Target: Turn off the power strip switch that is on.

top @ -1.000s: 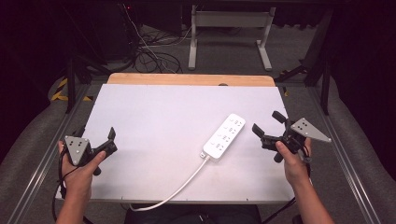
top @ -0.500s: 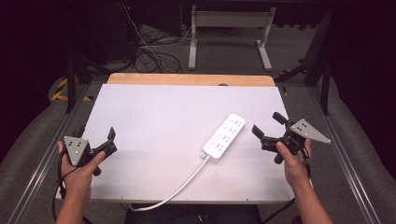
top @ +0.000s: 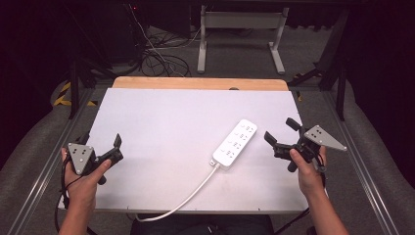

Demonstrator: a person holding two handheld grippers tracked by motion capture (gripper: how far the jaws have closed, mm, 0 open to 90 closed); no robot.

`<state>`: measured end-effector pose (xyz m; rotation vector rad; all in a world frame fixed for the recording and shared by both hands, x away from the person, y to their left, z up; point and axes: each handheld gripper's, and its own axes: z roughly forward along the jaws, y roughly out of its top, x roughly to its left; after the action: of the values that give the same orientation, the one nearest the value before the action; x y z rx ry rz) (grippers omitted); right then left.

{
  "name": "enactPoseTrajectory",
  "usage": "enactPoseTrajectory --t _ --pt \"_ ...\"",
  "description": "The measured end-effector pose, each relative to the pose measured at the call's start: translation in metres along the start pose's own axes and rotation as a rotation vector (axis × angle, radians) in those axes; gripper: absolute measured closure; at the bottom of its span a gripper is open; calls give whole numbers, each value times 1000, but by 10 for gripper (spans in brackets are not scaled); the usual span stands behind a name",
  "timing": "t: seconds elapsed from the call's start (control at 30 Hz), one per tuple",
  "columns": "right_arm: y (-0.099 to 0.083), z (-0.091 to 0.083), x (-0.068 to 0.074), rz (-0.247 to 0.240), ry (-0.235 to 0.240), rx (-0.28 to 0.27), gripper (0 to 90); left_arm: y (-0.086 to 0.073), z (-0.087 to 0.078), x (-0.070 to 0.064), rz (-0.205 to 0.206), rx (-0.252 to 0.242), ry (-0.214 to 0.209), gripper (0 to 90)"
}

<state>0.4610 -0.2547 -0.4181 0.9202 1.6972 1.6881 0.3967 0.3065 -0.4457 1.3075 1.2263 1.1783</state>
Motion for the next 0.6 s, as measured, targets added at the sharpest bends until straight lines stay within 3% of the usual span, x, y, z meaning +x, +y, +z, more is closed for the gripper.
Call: enactPoseTrajectory --t 0.6 --pt "0 -1 0 -3 -5 1 20 0 2 0 3 1 -2 47"
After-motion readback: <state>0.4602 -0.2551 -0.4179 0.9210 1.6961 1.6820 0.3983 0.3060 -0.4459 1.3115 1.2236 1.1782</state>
